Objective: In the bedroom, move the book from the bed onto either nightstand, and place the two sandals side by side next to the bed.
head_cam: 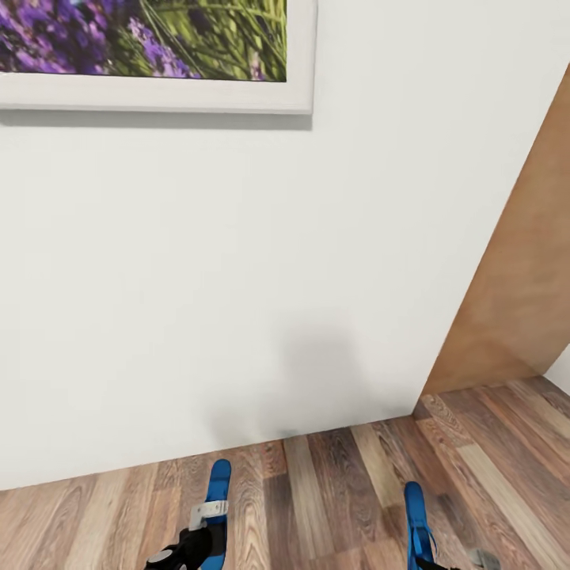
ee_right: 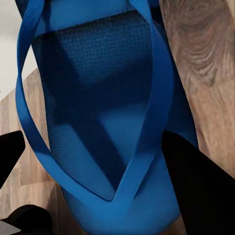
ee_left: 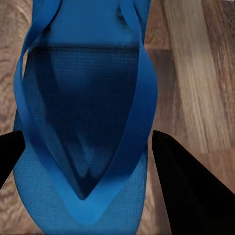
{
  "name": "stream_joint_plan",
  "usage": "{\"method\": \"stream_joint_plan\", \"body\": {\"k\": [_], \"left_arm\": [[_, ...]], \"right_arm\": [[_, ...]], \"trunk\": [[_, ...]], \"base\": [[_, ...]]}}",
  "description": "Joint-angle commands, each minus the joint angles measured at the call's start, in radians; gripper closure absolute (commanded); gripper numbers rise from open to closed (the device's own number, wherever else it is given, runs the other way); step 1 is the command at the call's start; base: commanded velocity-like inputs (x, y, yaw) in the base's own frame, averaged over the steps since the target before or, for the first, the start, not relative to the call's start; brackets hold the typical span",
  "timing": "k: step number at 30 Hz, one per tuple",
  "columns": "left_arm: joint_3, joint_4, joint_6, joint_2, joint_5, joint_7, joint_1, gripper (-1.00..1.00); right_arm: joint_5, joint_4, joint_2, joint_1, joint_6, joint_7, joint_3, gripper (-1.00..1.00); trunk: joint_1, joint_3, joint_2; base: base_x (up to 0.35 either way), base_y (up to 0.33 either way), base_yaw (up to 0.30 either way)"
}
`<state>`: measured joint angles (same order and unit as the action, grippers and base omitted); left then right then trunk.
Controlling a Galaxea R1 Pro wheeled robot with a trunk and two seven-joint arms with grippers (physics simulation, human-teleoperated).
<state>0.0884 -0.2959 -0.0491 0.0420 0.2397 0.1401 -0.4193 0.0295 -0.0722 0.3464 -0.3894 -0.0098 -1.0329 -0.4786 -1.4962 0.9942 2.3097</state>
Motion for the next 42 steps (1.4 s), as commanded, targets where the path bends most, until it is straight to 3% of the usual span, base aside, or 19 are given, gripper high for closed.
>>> {"method": "stream_joint_plan", "body": {"k": [1,42], "left_arm": [[0.008,0.002,-0.005,-0.001,0.010,0.000,-0.001,1.00],[0.008,0.002,-0.005,-0.001,0.010,0.000,-0.001,1.00]], "right_arm": [[0.003,0.000,0.000,0.000,-0.001,-0.003,-0.005,1.00],[0.003,0.001,0.000,0.000,-0.001,-0.003,-0.005,1.00]], "trunk": [[0.000,0.001,0.000],[0.000,0.001,0.000]], "base": [[0.000,0.000,0.293],[0.000,0.000,0.293]]}}
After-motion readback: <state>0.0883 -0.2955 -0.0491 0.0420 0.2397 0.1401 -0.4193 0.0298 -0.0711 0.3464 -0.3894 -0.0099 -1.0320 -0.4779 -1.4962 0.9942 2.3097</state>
